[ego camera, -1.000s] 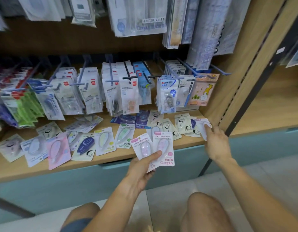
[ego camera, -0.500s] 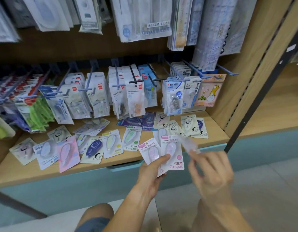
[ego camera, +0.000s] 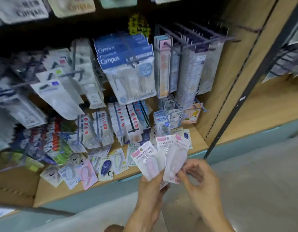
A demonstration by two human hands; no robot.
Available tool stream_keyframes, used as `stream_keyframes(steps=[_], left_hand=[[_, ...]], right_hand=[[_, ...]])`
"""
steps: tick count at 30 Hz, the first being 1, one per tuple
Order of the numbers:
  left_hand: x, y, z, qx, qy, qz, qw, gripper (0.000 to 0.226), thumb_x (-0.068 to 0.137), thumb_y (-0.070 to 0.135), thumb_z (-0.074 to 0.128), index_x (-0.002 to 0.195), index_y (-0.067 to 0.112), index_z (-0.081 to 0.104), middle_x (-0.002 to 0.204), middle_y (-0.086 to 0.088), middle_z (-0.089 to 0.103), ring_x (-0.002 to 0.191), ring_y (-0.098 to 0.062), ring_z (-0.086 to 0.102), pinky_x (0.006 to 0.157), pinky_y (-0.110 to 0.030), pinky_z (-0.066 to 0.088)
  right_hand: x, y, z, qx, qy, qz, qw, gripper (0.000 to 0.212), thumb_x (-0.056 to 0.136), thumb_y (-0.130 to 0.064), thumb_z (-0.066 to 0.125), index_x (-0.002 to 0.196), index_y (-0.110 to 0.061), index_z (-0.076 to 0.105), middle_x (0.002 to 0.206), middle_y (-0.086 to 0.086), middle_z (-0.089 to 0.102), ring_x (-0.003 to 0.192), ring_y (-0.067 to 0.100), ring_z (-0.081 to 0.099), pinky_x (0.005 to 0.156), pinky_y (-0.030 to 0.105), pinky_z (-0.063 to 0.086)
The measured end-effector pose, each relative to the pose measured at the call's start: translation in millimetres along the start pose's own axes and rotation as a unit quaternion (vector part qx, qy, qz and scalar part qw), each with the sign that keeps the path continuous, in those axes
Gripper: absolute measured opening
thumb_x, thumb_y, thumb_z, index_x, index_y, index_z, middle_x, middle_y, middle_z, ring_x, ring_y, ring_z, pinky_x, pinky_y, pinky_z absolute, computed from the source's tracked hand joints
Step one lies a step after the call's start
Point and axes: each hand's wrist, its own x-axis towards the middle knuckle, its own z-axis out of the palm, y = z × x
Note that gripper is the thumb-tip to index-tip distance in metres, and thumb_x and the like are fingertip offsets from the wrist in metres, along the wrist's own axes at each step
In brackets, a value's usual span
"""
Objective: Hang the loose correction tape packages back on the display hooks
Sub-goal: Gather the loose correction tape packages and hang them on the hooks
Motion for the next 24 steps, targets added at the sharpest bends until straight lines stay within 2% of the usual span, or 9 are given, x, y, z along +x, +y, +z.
stream_keyframes(steps=[2, 5, 8, 9, 11, 13, 15, 18, 24], left_hand=[[-41.6, 36.9, 21.4, 0.003, -0.001, -0.005, 1.0, 0.05, 0.042, 0.03, 0.091, 0.09, 0.017, 0.083, 0.095, -0.012, 0.079, 0.081, -0.023, 0.067, 0.079, -0.037, 0.051], [-102.6, 97.9, 53.9, 0.019, -0.012, -0.003, 1.0, 0.048, 0.04, 0.029, 0.092, 0.086, 0.016, 0.084, 0.096, -0.016, 0.08, 0.08, -0.026, 0.071, 0.081, -0.04, 0.053], [-159.2, 162.9, 90.6, 0.034, -0.013, 0.012, 0.999, 0.06, 0.039, 0.027, 0.092, 0.096, 0.009, 0.08, 0.089, -0.018, 0.077, 0.072, -0.026, 0.069, 0.068, -0.035, 0.054], [-176.1, 185.2, 103.1, 0.042, -0.016, 0.019, 0.999, 0.067, 0.041, 0.025, 0.092, 0.104, 0.007, 0.077, 0.088, -0.018, 0.076, 0.069, -0.025, 0.068, 0.063, -0.034, 0.054], [-212.5, 233.3, 129.6, 0.063, -0.028, 0.05, 0.996, 0.074, 0.054, 0.019, 0.094, 0.121, 0.002, 0.069, 0.096, -0.017, 0.078, 0.071, -0.025, 0.07, 0.062, -0.033, 0.055], [-245.7, 281.4, 158.4, 0.07, -0.033, 0.083, 0.994, 0.059, 0.076, 0.01, 0.09, 0.129, 0.002, 0.064, 0.105, -0.016, 0.08, 0.081, -0.027, 0.075, 0.07, -0.038, 0.06], [-278.2, 329.8, 186.5, 0.073, -0.04, 0.116, 0.99, 0.035, 0.087, 0.007, 0.079, 0.12, 0.004, 0.068, 0.102, -0.015, 0.081, 0.08, -0.025, 0.076, 0.068, -0.036, 0.059], [-317.9, 389.5, 216.0, 0.08, -0.072, 0.152, 0.983, 0.034, 0.086, 0.014, 0.08, 0.119, 0.011, 0.072, 0.108, -0.011, 0.081, 0.087, -0.023, 0.076, 0.071, -0.034, 0.053], [-355.2, 447.4, 231.5, 0.038, -0.08, 0.181, 0.979, 0.051, 0.081, 0.011, 0.085, 0.129, 0.011, 0.069, 0.115, -0.01, 0.079, 0.096, -0.023, 0.075, 0.078, -0.035, 0.055]], right_hand=[[3.3, -58.4, -17.8, 0.044, -0.01, 0.066, 0.997, 0.057, 0.072, 0.007, 0.087, 0.092, -0.039, 0.061, 0.098, -0.001, 0.073, 0.087, 0.018, 0.074, 0.082, 0.033, 0.061], [17.3, -144.6, -46.2, 0.141, -0.015, 0.15, 0.978, 0.081, 0.061, 0.015, 0.09, 0.119, -0.029, 0.055, 0.101, 0.002, 0.071, 0.079, 0.022, 0.073, 0.073, 0.025, 0.06], [39.0, -241.7, -78.2, 0.185, -0.07, 0.183, 0.963, 0.097, 0.03, -0.027, 0.107, 0.116, -0.022, 0.063, 0.086, 0.004, 0.077, 0.074, 0.016, 0.072, 0.066, 0.019, 0.057], [47.5, -274.7, -88.8, 0.185, -0.087, 0.18, 0.962, 0.087, 0.032, -0.035, 0.106, 0.11, -0.019, 0.069, 0.085, 0.003, 0.079, 0.077, 0.018, 0.072, 0.066, 0.018, 0.056], [64.1, -342.9, -108.9, 0.189, -0.113, 0.176, 0.96, 0.061, 0.051, -0.019, 0.099, 0.106, -0.012, 0.075, 0.091, 0.007, 0.08, 0.089, 0.028, 0.072, 0.071, 0.024, 0.058], [78.8, -407.6, -125.4, 0.199, -0.129, 0.163, 0.958, 0.058, 0.06, -0.017, 0.097, 0.112, -0.01, 0.073, 0.1, 0.013, 0.078, 0.098, 0.035, 0.072, 0.081, 0.038, 0.059], [93.0, -467.1, -138.8, 0.212, -0.134, 0.146, 0.957, 0.055, 0.066, -0.017, 0.094, 0.114, -0.009, 0.069, 0.104, 0.016, 0.077, 0.098, 0.036, 0.074, 0.082, 0.044, 0.058], [110.4, -541.1, -154.6, 0.236, -0.137, 0.128, 0.953, 0.032, 0.085, -0.001, 0.076, 0.115, -0.007, 0.067, 0.105, 0.014, 0.078, 0.094, 0.029, 0.077, 0.073, 0.034, 0.06], [121.6, -616.0, -167.1, 0.255, -0.139, 0.09, 0.953, 0.03, 0.091, 0.0, 0.071, 0.119, -0.01, 0.067, 0.107, 0.009, 0.079, 0.096, 0.023, 0.077, 0.074, 0.028, 0.059]])
